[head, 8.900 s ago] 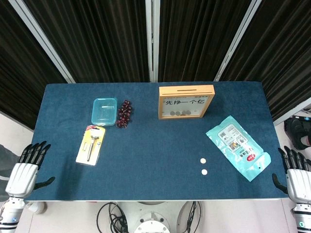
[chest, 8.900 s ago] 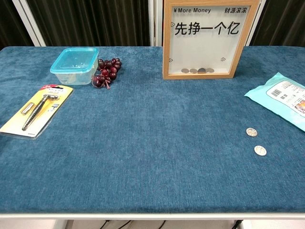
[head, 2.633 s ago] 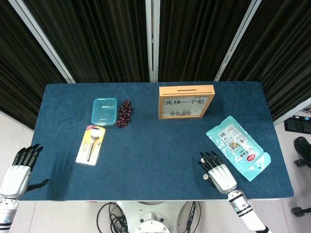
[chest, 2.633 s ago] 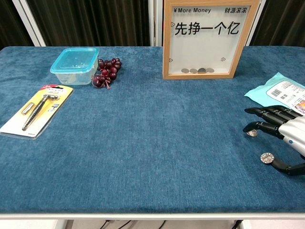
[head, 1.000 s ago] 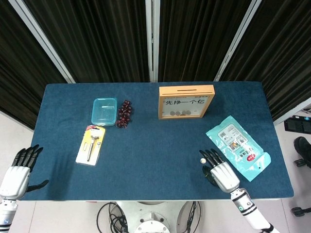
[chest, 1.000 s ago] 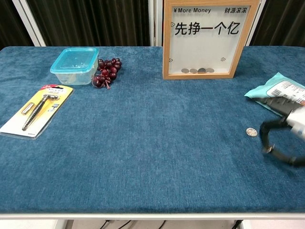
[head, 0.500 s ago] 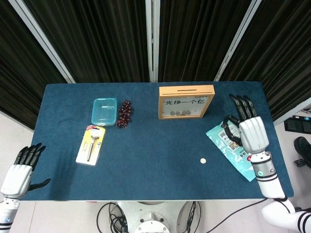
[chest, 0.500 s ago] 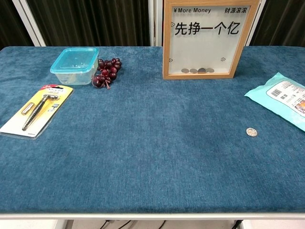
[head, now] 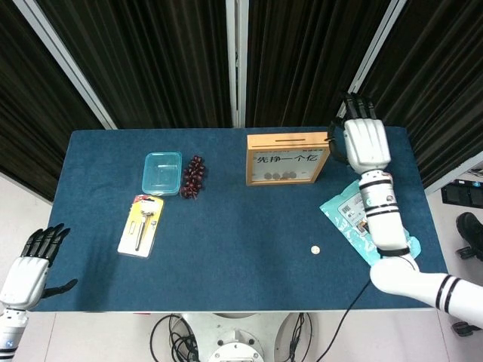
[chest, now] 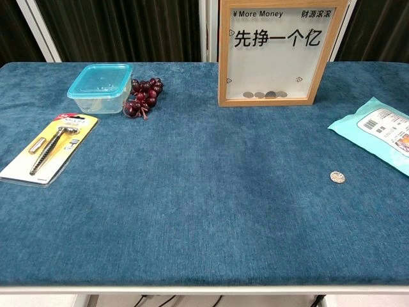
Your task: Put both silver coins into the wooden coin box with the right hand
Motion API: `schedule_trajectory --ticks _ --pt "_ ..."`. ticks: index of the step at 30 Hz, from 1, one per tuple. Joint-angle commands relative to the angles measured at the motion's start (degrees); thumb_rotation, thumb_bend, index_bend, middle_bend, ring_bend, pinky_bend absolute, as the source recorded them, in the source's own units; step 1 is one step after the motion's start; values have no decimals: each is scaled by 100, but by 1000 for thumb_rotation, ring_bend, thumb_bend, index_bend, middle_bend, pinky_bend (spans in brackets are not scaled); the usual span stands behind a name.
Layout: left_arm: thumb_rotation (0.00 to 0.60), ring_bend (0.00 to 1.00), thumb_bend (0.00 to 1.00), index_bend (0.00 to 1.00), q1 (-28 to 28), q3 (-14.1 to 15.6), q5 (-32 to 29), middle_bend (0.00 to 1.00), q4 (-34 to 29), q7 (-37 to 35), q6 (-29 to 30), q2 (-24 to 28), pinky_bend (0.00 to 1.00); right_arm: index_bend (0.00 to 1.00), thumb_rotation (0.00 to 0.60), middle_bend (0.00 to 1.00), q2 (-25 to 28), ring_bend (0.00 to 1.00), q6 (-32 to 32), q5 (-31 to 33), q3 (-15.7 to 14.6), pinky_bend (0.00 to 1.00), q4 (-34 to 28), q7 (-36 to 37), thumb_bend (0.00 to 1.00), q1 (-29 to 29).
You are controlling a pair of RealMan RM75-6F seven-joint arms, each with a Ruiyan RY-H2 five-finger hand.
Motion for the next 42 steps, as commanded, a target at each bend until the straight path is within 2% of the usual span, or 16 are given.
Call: schedule_trajectory --ticks 1,7,15,20,39,42 --pt "600 0 35 0 18 8 -6 0 16 -32 19 24 0 956 600 55 -404 0 -278 1402 64 0 294 -1122 443 1005" --pt "600 0 35 0 54 12 -49 0 67 -140 32 61 0 955 600 57 -742 0 -123 2644 35 0 713 -1707 444 1636" --pt "600 0 34 0 54 -1 -66 0 146 -271 29 81 0 954 600 58 -1114 0 43 3247 -74 0 1124 -1950 446 2061" --pt "600 0 34 0 42 -23 -73 0 190 -351 31 91 0 949 600 58 -1222 0 125 3228 -140 0 1376 -1950 446 2150" --pt "600 0 35 0 6 -39 -103 0 265 -432 -36 58 0 941 600 57 -1386 0 7 3292 -241 0 1733 -1892 447 2226" --pt "600 0 34 0 2 -37 -105 0 272 -430 -48 52 0 880 600 53 -1356 0 -62 3301 -255 0 1715 -1874 444 2204"
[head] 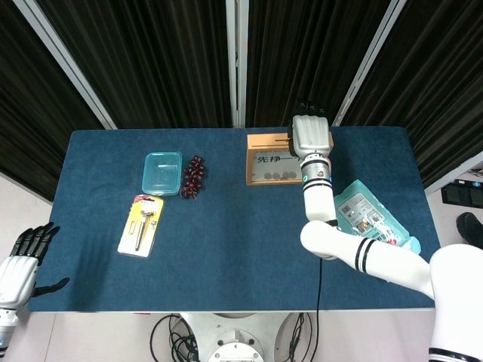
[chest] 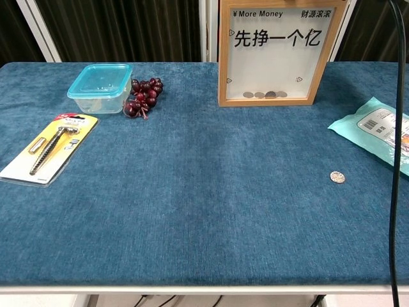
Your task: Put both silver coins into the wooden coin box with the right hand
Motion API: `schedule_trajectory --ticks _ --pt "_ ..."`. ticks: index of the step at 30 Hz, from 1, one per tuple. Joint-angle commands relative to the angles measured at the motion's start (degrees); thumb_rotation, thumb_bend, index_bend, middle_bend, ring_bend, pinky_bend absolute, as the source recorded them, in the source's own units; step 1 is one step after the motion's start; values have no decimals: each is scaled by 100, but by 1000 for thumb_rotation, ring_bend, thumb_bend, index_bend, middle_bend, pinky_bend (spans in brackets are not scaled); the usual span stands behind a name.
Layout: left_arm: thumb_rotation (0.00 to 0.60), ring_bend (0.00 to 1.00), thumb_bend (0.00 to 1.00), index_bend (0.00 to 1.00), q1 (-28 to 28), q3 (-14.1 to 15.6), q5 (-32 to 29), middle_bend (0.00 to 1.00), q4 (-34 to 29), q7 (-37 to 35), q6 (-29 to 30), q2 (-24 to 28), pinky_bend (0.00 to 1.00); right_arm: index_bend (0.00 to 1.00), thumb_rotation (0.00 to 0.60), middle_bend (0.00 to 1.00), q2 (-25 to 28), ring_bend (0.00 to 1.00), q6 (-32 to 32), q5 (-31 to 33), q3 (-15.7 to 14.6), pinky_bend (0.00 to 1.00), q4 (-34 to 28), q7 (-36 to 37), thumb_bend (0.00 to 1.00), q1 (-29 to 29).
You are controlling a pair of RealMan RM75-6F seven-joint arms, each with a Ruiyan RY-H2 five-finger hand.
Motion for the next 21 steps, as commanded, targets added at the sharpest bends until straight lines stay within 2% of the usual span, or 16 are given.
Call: schedule_trajectory --ticks 1,4,8,10,12,17,21 --pt "600 0 34 0 -1 0 -1 0 3 2 -2 -3 0 805 600 46 53 0 -92 46 -4 0 -45 8 439 -26" --pt "600 0 34 0 -3 -5 -3 0 -1 4 1 1 0 476 600 13 143 0 -179 97 -3 0 -108 16 423 -50" --pt "600 0 34 0 -9 -8 4 0 -25 29 2 17 0 152 600 0 238 0 -249 57 -12 0 -202 100 395 -90" --pt "600 0 34 0 -12 -11 5 0 -46 46 4 25 0 42 600 0 285 0 -281 -1 -20 0 -262 169 391 -114" --pt "600 0 34 0 -15 -13 2 0 -66 67 -1 32 0 1 600 0 336 0 -305 -74 -36 0 -336 240 386 -142" --pt "600 0 35 0 -12 -17 -13 0 -117 122 -6 44 0 0 600 0 459 0 -312 -391 -48 0 -540 547 381 -259" --pt "600 0 34 0 6 -23 -19 0 -155 146 28 63 0 0 600 0 719 0 -205 -1046 -48 0 -1029 1052 381 -540"
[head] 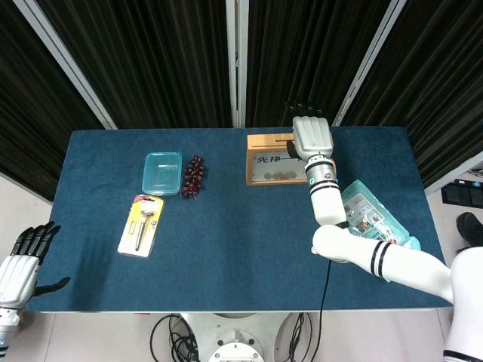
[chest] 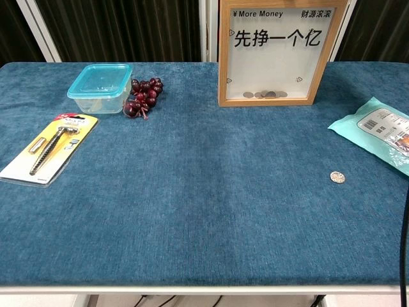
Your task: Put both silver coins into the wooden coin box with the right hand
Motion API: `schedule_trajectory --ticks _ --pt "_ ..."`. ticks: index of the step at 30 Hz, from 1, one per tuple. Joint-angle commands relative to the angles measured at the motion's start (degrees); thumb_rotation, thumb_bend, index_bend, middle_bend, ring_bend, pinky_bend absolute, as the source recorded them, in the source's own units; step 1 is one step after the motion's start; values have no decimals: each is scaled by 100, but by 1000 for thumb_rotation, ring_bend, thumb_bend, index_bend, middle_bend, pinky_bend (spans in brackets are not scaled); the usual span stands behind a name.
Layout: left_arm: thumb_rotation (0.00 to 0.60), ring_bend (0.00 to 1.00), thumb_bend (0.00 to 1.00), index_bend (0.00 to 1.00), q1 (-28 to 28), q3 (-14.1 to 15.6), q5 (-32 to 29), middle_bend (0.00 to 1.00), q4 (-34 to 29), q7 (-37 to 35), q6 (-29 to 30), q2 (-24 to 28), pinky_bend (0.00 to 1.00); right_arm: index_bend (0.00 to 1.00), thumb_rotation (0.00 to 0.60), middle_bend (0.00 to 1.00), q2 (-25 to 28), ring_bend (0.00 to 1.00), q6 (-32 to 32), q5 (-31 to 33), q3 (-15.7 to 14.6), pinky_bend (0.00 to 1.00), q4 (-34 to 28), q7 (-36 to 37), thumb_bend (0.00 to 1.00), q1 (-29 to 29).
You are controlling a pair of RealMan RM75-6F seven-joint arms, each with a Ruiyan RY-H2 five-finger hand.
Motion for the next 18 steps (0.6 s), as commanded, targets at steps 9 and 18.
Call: schedule_trajectory --ticks 9,18 --pt "600 0 34 0 -10 -23 -30 0 -106 103 -24 35 0 0 600 0 1488 0 1408 -3313 -742 0 -2682 1373 373 -1750" --pt "600 0 34 0 -48 -45 -77 0 -171 277 -116 -48 0 0 600 0 1098 0 2763 -6810 -2695 0 -1712 2910 374 -3545"
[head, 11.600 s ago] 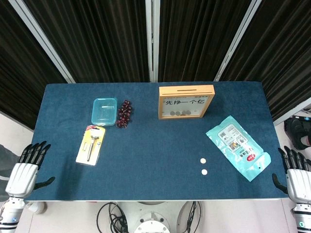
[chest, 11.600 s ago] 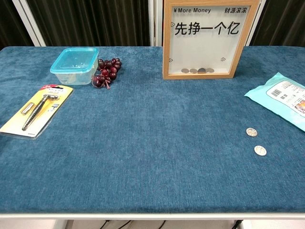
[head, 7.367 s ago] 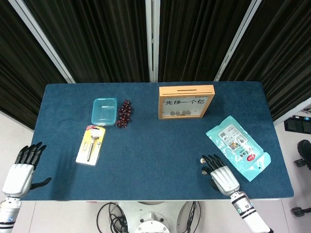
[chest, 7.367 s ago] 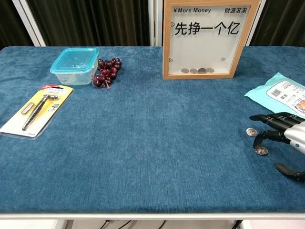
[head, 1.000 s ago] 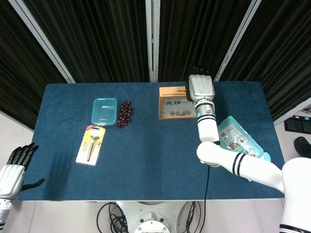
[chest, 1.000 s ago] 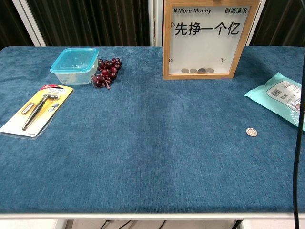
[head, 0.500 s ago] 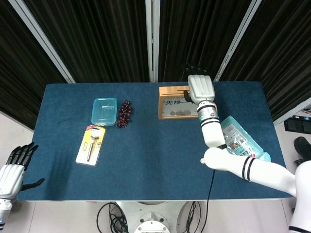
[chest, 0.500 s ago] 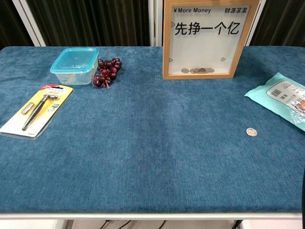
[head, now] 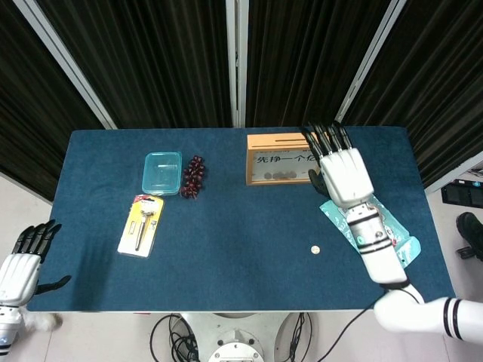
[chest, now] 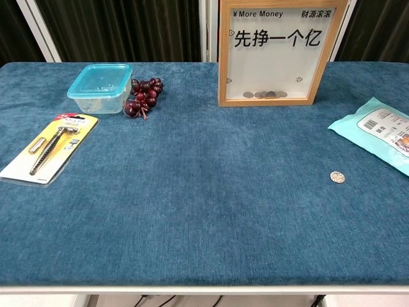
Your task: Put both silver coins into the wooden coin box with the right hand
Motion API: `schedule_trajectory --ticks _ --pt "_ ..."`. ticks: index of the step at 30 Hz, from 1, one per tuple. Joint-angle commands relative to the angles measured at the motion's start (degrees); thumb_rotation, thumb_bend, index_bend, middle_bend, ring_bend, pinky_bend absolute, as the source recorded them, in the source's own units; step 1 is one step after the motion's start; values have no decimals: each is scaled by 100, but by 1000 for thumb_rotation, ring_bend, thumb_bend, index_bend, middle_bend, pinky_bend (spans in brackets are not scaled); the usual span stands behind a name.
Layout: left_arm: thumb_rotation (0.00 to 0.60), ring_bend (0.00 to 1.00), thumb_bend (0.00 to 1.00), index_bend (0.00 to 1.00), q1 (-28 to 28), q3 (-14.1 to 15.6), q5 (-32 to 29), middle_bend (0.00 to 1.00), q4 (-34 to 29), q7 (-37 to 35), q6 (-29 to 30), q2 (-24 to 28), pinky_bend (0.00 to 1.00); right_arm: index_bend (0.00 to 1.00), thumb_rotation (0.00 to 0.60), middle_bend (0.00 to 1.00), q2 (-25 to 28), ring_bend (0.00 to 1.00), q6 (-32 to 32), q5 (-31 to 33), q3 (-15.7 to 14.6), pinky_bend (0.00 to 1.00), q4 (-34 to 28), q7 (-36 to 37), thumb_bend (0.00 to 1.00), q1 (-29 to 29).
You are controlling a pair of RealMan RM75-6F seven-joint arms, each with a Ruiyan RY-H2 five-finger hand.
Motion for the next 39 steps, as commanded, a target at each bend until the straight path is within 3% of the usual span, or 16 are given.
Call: schedule_trajectory --ticks 1,7,12,15,20,39 --pt "600 0 34 0 -9 4 5 0 -27 62 -20 -35 0 0 600 0 -400 0 985 -1956 -1379 0 1006 1514 374 -1334" --pt "600 0 35 0 4 41 28 0 -124 278 -32 -42 0 0 600 0 -1353 0 721 -1995 -1799 0 2509 2566 373 -1876" --pt "600 0 34 0 28 39 -13 0 -175 342 -34 -49 0 2 600 0 -1816 0 550 -2085 -1905 0 3365 2510 362 -2111" --pt "600 0 34 0 26 41 -19 0 -155 335 -49 -82 0 87 600 0 -1985 0 395 -2083 -1931 0 3679 2390 352 -2202" --pt "600 0 35 0 26 47 -22 0 -132 271 -64 -86 0 191 600 0 -2094 0 56 -2128 -1975 0 3915 2666 329 -2243" --pt "600 0 35 0 43 27 -46 0 28 52 -42 -105 0 206 600 0 -2364 0 -560 -2311 -1820 0 4187 2750 327 -2246"
